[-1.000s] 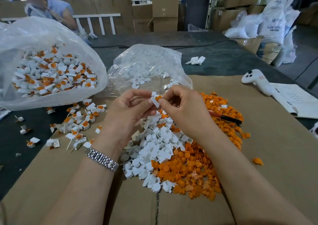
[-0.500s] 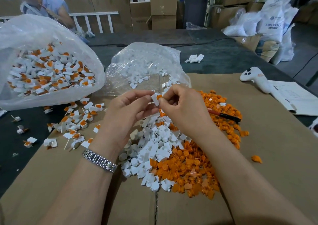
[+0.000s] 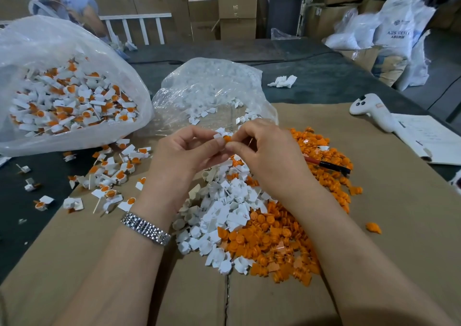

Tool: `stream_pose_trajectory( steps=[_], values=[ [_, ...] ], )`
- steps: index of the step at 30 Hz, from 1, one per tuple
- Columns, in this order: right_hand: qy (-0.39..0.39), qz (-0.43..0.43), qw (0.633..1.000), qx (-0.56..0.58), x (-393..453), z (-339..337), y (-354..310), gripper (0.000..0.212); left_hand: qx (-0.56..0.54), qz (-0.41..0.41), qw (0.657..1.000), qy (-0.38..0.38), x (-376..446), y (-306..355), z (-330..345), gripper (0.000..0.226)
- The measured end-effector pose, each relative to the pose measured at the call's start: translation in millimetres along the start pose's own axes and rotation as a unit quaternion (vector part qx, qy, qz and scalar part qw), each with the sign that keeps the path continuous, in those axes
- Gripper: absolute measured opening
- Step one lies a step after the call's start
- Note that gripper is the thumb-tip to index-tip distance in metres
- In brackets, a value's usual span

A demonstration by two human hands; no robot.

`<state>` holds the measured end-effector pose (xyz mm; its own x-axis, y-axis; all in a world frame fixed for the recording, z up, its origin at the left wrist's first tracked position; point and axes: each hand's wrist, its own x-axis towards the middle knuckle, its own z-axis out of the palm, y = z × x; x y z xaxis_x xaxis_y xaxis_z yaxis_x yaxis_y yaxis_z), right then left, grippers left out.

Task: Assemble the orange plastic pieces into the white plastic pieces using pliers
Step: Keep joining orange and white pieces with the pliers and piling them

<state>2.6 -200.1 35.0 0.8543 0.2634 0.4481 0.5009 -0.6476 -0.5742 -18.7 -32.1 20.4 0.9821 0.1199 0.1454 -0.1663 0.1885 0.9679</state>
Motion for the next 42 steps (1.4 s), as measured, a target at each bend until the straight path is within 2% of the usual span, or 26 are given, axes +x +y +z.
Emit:
stream_pose_trajectory(
  steps=[9, 14, 16, 19, 21, 27, 30, 33, 35, 37, 42],
  values=[
    [-0.022, -0.024, 0.998, -0.047, 0.1, -2.3, -0.7, 0.018, 0.019, -0.008, 1.0, 0.001, 2.5, -0.9, -2.4, 0.017],
    [-0.004, 0.027, 0.999, 0.03, 4.0, -9.6, 4.1, 0.032, -0.059, -0.07, 0.996, 0.008, 2.4, 3.1, 0.1, 0.021],
    [-0.005, 0.08, 0.995, -0.051, 6.9, -17.7, 17.5, 0.04, -0.112, -0.106, 0.988, 0.019, 2.8, 4.4, 0.6, 0.023],
    [-0.096, 0.183, 0.954, -0.217, 5.7, -25.7, 40.0, 0.047, -0.154, -0.132, 0.979, 0.026, 3.6, 5.1, -0.2, 0.015],
    [-0.147, 0.209, 0.929, -0.266, 3.2, -24.5, 46.3, 0.049, -0.16, -0.138, 0.977, 0.023, 3.8, 5.7, -0.8, 0.01],
    [-0.152, 0.187, 0.933, -0.268, 3.5, -23.9, 44.1, 0.045, -0.173, -0.154, 0.973, 0.029, 4.7, 5.9, -3.3, 0.014],
    [-0.184, 0.18, 0.928, -0.27, 3.0, -27.1, 43.4, 0.038, -0.179, -0.155, 0.971, 0.037, 5.5, 5.6, -4.5, 0.027],
    [-0.199, 0.17, 0.925, -0.275, 2.4, -27.9, 40.5, 0.036, -0.176, -0.159, 0.971, 0.031, 5.9, 5.2, -5.0, 0.017],
    [-0.19, 0.155, 0.927, -0.285, 2.3, -27.0, 39.1, 0.037, -0.168, -0.158, 0.973, 0.031, 6.2, 5.1, -4.8, 0.007],
    [-0.165, 0.143, 0.936, -0.276, 2.5, -26.7, 38.5, 0.031, -0.165, -0.153, 0.973, 0.04, 6.2, 5.2, -4.1, 0.007],
    [-0.11, 0.132, 0.969, -0.179, 2.3, -38.7, 26.5, 0.025, -0.154, -0.131, 0.978, 0.047, 4.7, 4.6, -0.6, 0.031]
  ],
)
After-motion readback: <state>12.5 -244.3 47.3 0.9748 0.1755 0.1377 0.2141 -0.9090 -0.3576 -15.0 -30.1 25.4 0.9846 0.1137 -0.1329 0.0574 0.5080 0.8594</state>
